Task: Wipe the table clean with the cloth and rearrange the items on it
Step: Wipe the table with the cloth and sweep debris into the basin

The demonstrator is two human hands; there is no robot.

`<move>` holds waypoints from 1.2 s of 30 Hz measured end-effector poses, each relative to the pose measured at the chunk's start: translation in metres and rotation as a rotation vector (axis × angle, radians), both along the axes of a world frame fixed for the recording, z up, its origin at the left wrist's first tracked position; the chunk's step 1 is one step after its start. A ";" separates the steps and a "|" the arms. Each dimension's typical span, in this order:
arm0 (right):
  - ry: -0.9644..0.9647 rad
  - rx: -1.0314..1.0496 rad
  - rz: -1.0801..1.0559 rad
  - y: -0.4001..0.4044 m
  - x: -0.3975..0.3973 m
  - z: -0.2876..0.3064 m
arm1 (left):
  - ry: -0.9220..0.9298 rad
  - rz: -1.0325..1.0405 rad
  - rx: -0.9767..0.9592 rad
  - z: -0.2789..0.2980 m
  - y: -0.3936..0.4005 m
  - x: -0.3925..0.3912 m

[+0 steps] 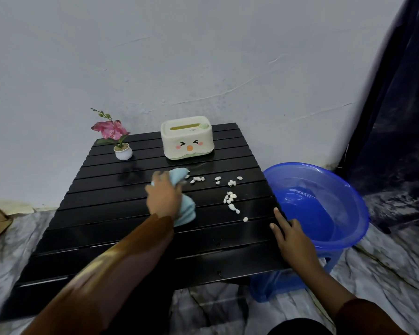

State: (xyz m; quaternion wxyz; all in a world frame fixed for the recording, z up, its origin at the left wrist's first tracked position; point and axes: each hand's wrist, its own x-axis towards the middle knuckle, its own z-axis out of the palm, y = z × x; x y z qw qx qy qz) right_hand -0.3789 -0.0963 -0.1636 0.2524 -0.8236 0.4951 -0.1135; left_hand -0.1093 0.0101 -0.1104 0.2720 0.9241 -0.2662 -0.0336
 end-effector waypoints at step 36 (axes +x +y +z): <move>0.017 -0.017 -0.004 0.000 0.001 -0.001 | -0.074 -0.572 -0.042 -0.009 -0.112 -0.029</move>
